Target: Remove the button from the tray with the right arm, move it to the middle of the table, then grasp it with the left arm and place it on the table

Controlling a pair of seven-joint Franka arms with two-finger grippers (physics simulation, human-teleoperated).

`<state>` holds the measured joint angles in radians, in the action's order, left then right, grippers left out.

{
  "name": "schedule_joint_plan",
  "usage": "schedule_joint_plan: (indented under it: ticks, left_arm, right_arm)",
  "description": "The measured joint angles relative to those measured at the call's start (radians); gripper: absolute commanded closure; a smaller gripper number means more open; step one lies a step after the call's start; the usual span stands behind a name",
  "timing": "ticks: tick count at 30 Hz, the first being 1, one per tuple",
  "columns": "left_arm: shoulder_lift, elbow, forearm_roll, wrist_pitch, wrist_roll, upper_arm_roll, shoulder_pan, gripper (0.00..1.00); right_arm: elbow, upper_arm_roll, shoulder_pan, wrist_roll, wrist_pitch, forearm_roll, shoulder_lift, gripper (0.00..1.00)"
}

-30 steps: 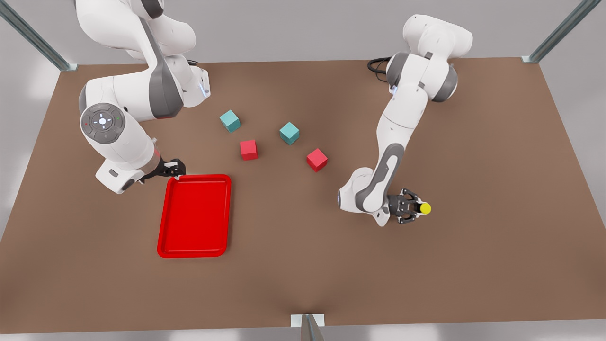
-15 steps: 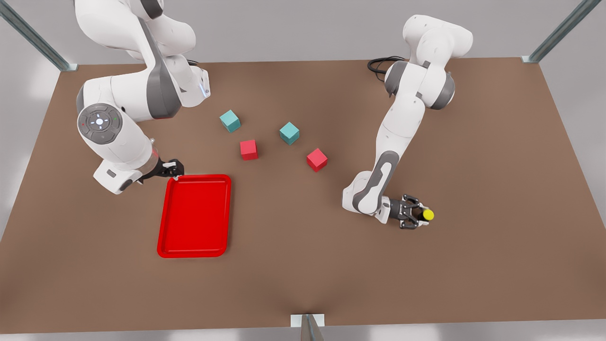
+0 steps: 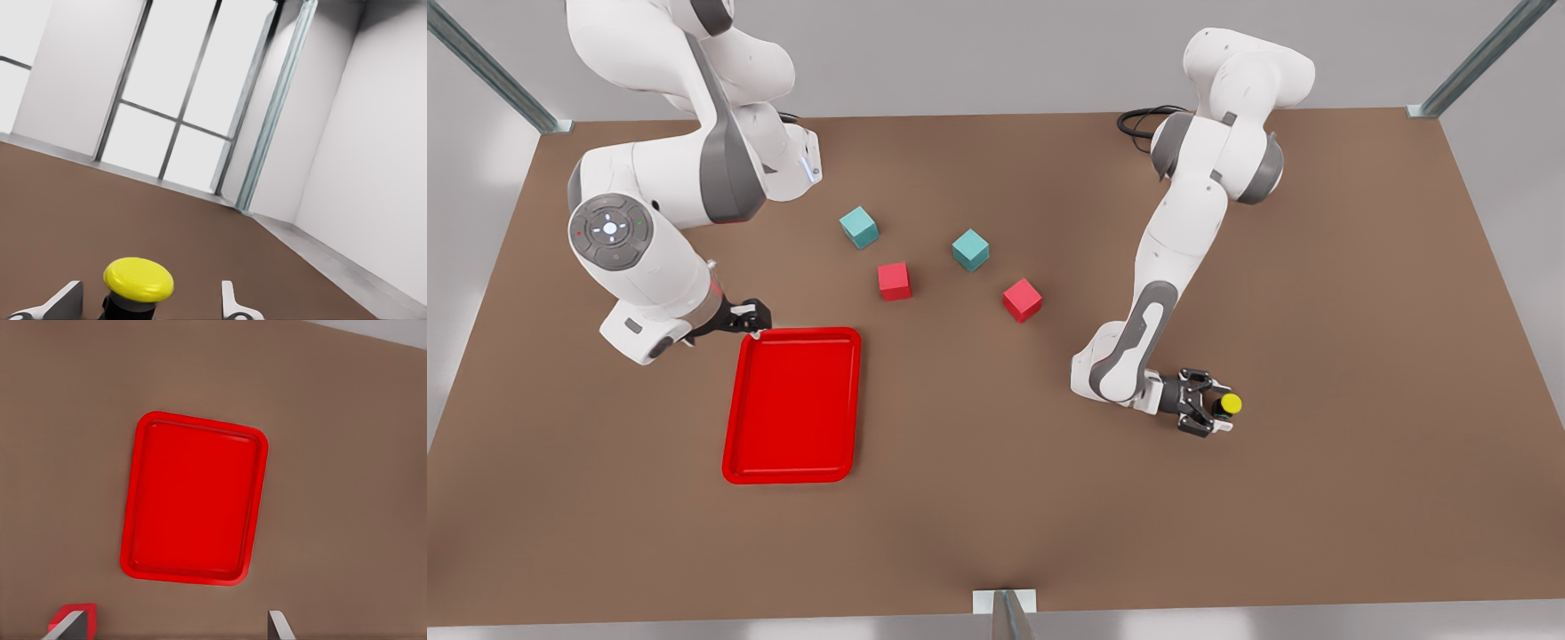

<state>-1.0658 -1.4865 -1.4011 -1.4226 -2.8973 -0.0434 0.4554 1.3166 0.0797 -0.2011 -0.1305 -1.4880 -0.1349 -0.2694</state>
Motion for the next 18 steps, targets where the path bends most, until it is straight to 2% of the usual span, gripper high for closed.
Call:
schedule_joint_plan:
  ticks: [6,9,11,12,14,16,18]
  left_arm:
    - [0.038,-0.022,-0.004,0.046,0.0,-0.001,0.003,0.0]
    - [0.159,-0.079,0.005,0.064,0.025,-0.007,0.008,0.02]
    - [0.229,-0.075,0.057,0.077,0.126,-0.011,0.047,0.0]
    - [0.252,0.027,0.144,0.081,0.207,-0.017,0.06,0.0]
    - [0.358,0.254,0.49,0.101,0.431,-0.008,0.008,0.0]
    - [0.546,0.328,0.792,0.141,0.696,-0.003,-0.117,0.0]
    - [0.776,0.309,0.976,0.187,0.955,-0.001,-0.204,0.0]
  right_arm:
    - [-0.001,-0.002,0.015,-0.001,-0.001,0.019,0.0,0.0]
    - [-0.001,-0.003,0.03,-0.001,-0.001,0.031,0.0,0.0]
    - [-0.001,-0.003,0.034,-0.001,-0.002,0.05,0.0,0.0]
    - [-0.001,-0.003,0.038,-0.001,-0.002,0.059,0.0,0.0]
    - [-0.002,-0.003,0.042,-0.001,-0.002,0.074,-0.003,0.0]
    - [-0.002,-0.004,0.043,-0.001,-0.003,0.086,-0.004,0.0]
    - [-0.002,-0.004,0.042,0.0,-0.003,0.091,-0.005,0.0]
